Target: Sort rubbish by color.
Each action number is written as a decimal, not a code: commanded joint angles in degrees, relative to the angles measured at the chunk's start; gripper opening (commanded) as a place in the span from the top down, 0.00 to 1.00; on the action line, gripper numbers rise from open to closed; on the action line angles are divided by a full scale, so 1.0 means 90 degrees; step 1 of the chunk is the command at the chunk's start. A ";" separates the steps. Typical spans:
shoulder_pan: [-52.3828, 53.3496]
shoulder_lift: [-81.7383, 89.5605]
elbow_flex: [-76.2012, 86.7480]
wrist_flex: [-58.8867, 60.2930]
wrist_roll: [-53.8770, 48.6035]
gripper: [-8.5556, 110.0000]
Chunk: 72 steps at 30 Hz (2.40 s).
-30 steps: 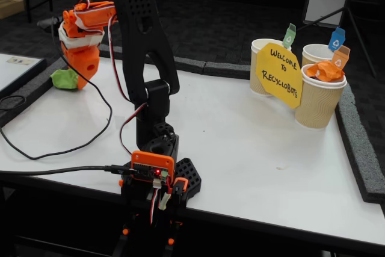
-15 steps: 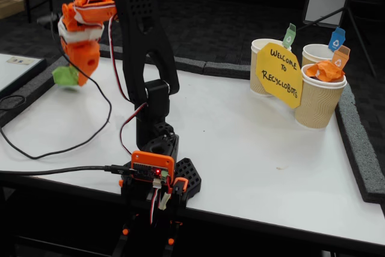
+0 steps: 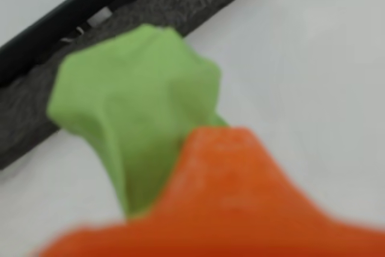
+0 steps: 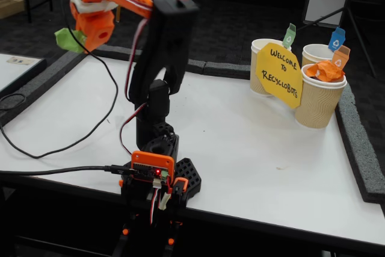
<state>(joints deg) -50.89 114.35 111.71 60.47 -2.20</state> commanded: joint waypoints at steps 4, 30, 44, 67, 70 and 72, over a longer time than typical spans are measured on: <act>0.0020 0.3604 0.0889 0.0449 -0.0117 0.93; 0.1650 0.7471 0.1260 0.2275 -0.0127 0.93; 0.2852 0.7725 0.0967 0.2480 -0.0127 0.93; 0.7822 0.7715 0.0938 0.2354 -0.0127 0.93; 0.8135 0.7715 0.0898 0.2354 -0.0127 0.93; 0.8311 0.7715 0.0889 0.2354 -0.0127 0.93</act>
<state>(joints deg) 19.78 183.87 125.60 83.32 -2.20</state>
